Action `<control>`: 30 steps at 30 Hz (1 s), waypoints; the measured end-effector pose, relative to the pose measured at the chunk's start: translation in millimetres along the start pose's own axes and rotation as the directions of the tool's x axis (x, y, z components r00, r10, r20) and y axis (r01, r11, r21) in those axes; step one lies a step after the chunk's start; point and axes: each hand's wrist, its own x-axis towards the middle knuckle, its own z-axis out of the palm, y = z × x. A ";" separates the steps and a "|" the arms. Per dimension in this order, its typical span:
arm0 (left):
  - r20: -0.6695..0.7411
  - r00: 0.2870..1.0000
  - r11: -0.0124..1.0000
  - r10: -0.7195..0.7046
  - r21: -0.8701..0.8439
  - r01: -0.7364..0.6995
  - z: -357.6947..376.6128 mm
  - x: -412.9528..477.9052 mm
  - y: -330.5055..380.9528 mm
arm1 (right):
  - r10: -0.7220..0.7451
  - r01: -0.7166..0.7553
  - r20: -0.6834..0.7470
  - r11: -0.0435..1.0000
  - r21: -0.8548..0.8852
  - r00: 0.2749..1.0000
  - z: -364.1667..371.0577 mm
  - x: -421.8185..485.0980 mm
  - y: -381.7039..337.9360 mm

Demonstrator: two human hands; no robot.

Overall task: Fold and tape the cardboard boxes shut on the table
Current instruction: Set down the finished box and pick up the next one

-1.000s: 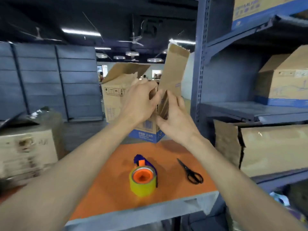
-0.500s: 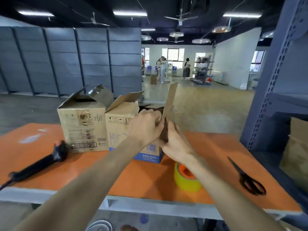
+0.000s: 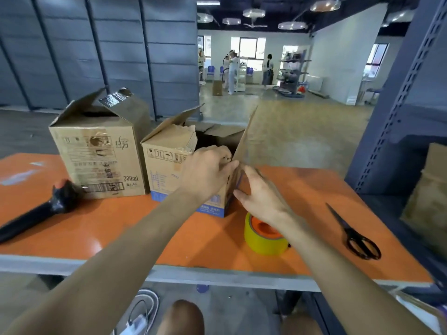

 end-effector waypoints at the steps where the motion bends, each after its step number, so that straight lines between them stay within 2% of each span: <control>1: -0.008 1.000 1.000 0.001 -0.013 -0.001 0.8 0.9 3.5 | 0.000 0.000 0.008 1.000 0.004 1.000 -1.9 -0.4 1.9; 5: 0.011 1.000 0.998 -0.005 -0.068 0.006 2.2 2.8 11.3 | 0.006 -0.007 0.050 1.000 0.011 0.999 -11.4 -3.0 10.8; 7: -0.039 0.999 0.997 0.016 -0.073 -0.019 3.9 -3.6 12.1 | 0.011 -0.011 0.059 1.000 -0.006 0.998 -16.4 -4.3 16.8; 10: -0.211 0.966 0.989 0.148 0.046 -0.142 8.8 -27.2 18.7 | 0.041 -0.040 0.072 0.999 -0.012 0.997 -22.7 -7.2 27.5; 12: -0.241 0.940 0.970 0.243 0.054 -0.237 16.0 -46.2 27.4 | 0.071 -0.071 0.072 0.997 -0.010 0.995 -25.0 -11.0 34.7; 14: -0.119 0.954 0.961 0.276 0.012 -0.277 28.5 -62.8 36.0 | 0.080 -0.079 0.054 0.997 -0.016 0.995 -27.6 -16.3 38.9; 15: 0.022 0.967 0.967 0.254 -0.003 -0.254 36.0 -70.1 39.9 | 0.093 -0.092 0.044 0.995 -0.028 0.995 -28.9 -18.9 40.3; 17: 0.319 0.938 0.990 0.133 -0.004 -0.139 49.3 -83.9 45.2 | 0.156 -0.150 0.056 0.985 -0.086 0.986 -30.7 -26.4 44.3; 18: 0.399 0.914 0.997 0.070 -0.009 -0.072 53.7 -89.8 47.0 | 0.199 -0.187 0.081 0.974 -0.131 0.977 -30.7 -30.3 47.6; 21: 0.430 0.902 0.997 -0.042 -0.034 0.062 60.3 -96.4 54.1 | 0.333 -0.301 0.150 0.932 -0.200 0.931 -30.1 -41.0 55.5; 23: 0.482 0.876 0.999 -0.040 0.016 0.036 65.0 -94.7 59.3 | 0.368 -0.346 0.163 0.926 -0.150 0.915 -32.2 -44.5 55.9; 25: 0.503 0.864 0.999 -0.028 -0.009 0.038 68.8 -93.1 62.1 | 0.366 -0.351 0.171 0.930 -0.110 0.915 -36.0 -47.6 52.4; 28: 0.451 0.891 0.978 -0.040 -0.164 0.127 68.6 -93.0 57.5 | 0.307 -0.318 0.158 0.947 0.046 0.938 -40.7 -50.5 50.9; 30: 0.425 0.905 0.955 -0.025 -0.258 0.148 65.2 -95.3 52.7 | 0.334 -0.362 0.157 0.909 0.205 0.929 -43.3 -52.8 51.7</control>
